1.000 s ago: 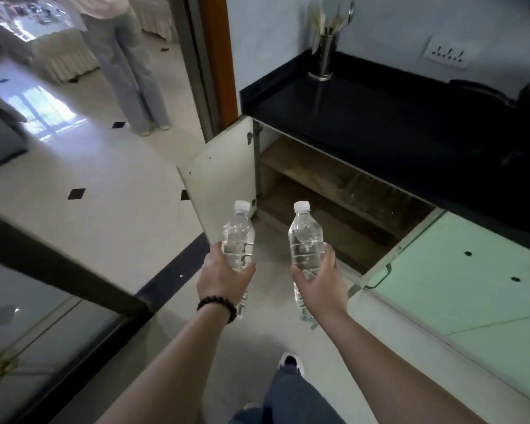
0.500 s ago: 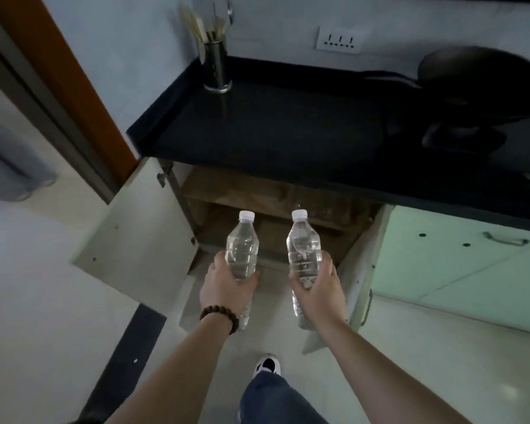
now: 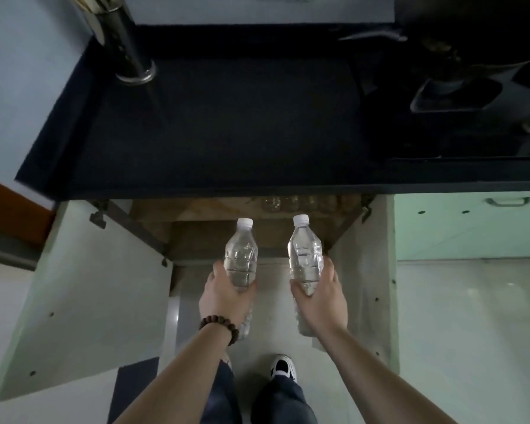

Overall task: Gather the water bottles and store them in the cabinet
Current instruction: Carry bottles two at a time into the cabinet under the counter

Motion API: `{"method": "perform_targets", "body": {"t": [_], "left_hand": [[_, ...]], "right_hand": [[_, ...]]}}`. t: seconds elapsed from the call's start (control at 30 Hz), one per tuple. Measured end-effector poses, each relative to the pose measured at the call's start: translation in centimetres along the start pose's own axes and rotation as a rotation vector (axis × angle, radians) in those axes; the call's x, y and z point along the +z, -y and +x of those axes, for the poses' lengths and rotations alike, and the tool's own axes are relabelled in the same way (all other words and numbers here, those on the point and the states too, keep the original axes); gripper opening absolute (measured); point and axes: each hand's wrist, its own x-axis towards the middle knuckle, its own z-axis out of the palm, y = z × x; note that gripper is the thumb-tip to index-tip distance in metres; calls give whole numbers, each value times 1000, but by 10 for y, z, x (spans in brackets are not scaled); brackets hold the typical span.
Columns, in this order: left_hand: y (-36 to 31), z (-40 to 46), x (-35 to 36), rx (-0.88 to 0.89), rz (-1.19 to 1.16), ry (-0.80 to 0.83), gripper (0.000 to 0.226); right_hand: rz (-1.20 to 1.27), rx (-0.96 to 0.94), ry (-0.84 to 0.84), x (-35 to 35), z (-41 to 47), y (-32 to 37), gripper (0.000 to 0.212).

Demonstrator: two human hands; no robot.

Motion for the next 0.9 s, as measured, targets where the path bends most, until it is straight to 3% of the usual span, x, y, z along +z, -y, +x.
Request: {"method": "perform_targets", "body": {"t": [0.13,0.23,0.43,0.63,0.77,0.9], "left_hand": [[10,59,19,43,-6,12,47],[20,115,45,115,-46,17,58],[29,227,93,171,-197,-18,56],[-7,307,108,271,-312,-58,73],[-30,343,120,276,-405,-26,107],[-40,370,136,265,-473,-14,103]], "right_hand": [[70,56,-40,45,35,-2,73],[158,80,-88,87,76,-8,74],[192,-93,-153,153,177,-20,60],[231,-177,-155,169,267,-6,53],[189,-201,-142,173,309,5,43],[83,-251,-211,176,337,18,52]]}}
